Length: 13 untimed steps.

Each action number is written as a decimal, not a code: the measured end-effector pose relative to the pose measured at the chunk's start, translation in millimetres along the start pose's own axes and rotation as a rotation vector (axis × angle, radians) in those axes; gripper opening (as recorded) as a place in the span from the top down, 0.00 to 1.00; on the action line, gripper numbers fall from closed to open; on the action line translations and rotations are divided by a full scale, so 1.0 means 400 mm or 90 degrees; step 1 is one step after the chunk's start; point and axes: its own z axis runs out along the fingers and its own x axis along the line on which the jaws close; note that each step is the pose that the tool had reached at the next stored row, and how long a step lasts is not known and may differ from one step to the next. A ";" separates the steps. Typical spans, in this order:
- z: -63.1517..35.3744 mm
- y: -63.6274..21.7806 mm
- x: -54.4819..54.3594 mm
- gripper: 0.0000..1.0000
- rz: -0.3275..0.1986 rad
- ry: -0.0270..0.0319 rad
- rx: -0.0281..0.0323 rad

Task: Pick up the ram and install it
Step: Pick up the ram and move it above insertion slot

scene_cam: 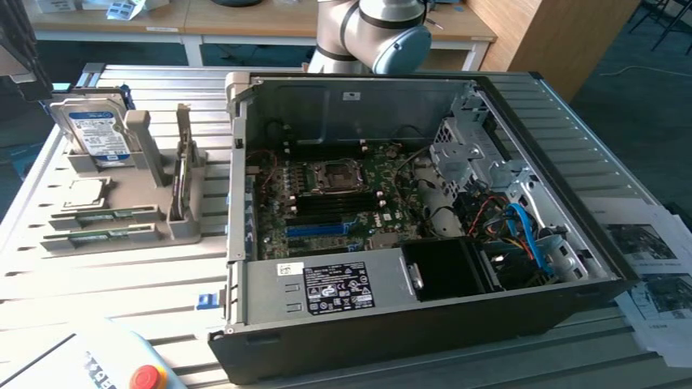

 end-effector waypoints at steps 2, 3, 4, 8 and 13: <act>0.001 0.000 0.000 0.76 0.019 -0.0001 -0.0005; 0.001 0.000 0.000 0.76 0.030 -0.0002 -0.0009; 0.001 0.000 0.000 0.76 0.041 -0.0002 -0.0013; 0.002 0.000 0.000 0.76 0.088 -0.0004 -0.0029; 0.004 0.000 0.000 0.76 0.146 -0.0006 -0.0048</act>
